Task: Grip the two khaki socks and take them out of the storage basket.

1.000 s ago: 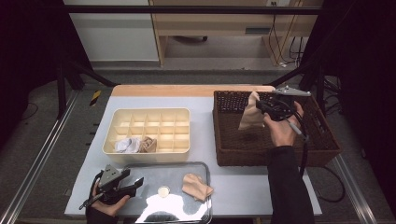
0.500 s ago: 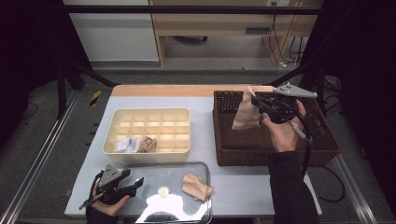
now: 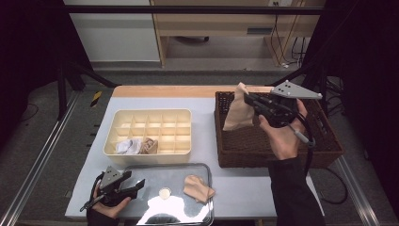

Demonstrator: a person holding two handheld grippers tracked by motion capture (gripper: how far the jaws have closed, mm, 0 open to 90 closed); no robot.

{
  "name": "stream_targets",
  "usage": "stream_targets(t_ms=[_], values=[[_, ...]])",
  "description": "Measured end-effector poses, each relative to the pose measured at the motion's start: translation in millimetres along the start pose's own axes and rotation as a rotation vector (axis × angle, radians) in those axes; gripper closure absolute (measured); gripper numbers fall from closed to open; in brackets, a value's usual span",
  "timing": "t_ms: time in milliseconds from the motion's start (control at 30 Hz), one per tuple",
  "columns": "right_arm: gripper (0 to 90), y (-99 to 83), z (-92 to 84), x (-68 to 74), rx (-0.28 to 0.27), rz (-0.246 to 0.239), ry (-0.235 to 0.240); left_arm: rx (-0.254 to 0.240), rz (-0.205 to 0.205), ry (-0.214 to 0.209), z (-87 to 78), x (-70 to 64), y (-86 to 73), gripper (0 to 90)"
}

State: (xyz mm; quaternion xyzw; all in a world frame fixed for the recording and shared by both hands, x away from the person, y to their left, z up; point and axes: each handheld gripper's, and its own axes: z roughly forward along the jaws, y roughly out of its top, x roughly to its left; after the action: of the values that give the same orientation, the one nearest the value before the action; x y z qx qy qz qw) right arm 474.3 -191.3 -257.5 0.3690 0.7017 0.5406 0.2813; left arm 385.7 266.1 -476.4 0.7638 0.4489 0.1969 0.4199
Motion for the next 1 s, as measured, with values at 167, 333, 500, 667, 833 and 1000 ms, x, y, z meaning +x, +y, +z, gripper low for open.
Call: stream_targets(t_ms=[167, 333, 500, 667, 833, 1000], values=[[86.9, 7.3, -4.5, 17.9, -0.015, -0.028, 0.04, 0.0, -0.001, 0.0, -0.1, 0.1, 0.1, 34.1], [86.9, 10.6, -9.7, 40.8, -0.034, -0.055, 0.102, -0.003, 0.001, 0.0, -0.6, 0.1, 0.2, 34.1], [86.9, 8.2, -13.3, 60.4, -0.044, -0.073, 0.149, -0.006, 0.003, -0.001, -1.2, 0.0, 0.5, 34.1], [86.8, -1.5, -15.9, 75.0, -0.037, -0.075, 0.192, -0.008, 0.007, -0.001, -1.4, -0.5, 0.8, 34.1], [86.8, -19.4, -18.2, 85.8, -0.018, -0.068, 0.23, -0.009, 0.007, -0.003, -1.6, -0.5, 1.1, 34.1], [86.7, -41.9, -21.3, 88.7, -0.001, -0.04, 0.251, -0.009, 0.006, -0.003, -1.5, -0.6, 1.1, 34.1]])
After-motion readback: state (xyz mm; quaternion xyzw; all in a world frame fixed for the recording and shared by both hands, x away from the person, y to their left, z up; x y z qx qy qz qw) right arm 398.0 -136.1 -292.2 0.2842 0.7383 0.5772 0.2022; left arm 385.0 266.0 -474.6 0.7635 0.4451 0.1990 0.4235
